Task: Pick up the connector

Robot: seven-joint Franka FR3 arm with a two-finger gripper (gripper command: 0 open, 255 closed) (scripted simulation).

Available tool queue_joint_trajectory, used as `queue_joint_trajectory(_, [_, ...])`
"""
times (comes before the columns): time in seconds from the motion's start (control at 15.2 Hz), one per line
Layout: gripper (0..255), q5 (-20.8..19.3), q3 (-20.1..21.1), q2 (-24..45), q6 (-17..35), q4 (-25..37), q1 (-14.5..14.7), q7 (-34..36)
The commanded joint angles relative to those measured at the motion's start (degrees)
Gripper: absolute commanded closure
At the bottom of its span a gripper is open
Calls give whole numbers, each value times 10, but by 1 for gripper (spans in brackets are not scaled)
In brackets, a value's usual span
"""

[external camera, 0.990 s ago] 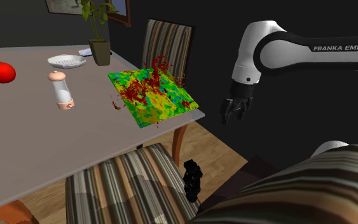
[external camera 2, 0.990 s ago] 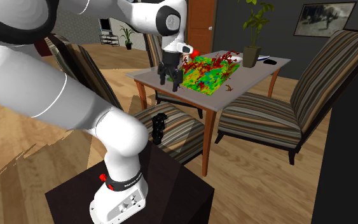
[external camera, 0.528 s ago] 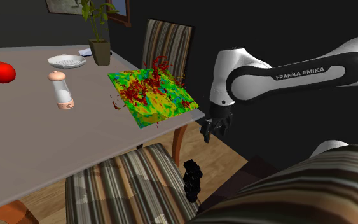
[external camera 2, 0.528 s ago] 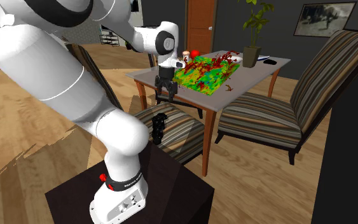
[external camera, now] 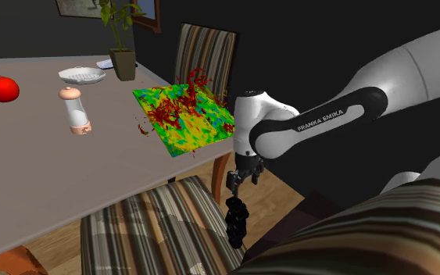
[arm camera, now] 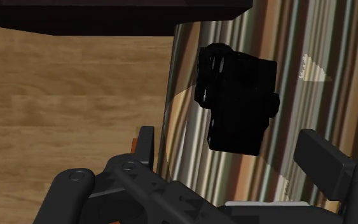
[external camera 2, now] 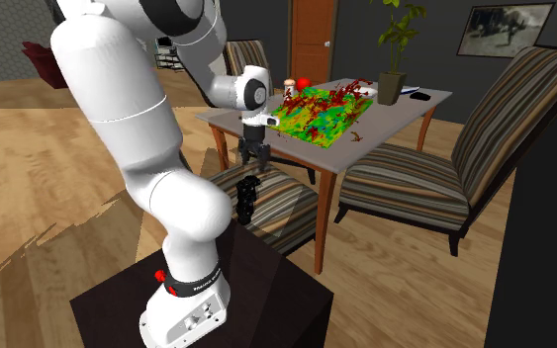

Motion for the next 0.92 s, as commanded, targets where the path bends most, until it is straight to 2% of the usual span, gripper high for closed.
queue_joint_trajectory(0.0, [0, -21, 14, 50, 32, 10, 1, 24])
queue_joint_trajectory(0.13, [0, -47, 24, 99, 58, 25, 4, 51])
queue_joint_trajectory(0.66, [0, -79, 22, 160, 122, 16, 6, 75])
queue_joint_trajectory(0.79, [0, -79, 21, 160, 122, 16, 6, 75])
queue_joint_trajectory(0.86, [255, -78, 21, 160, 122, 16, 5, 74])
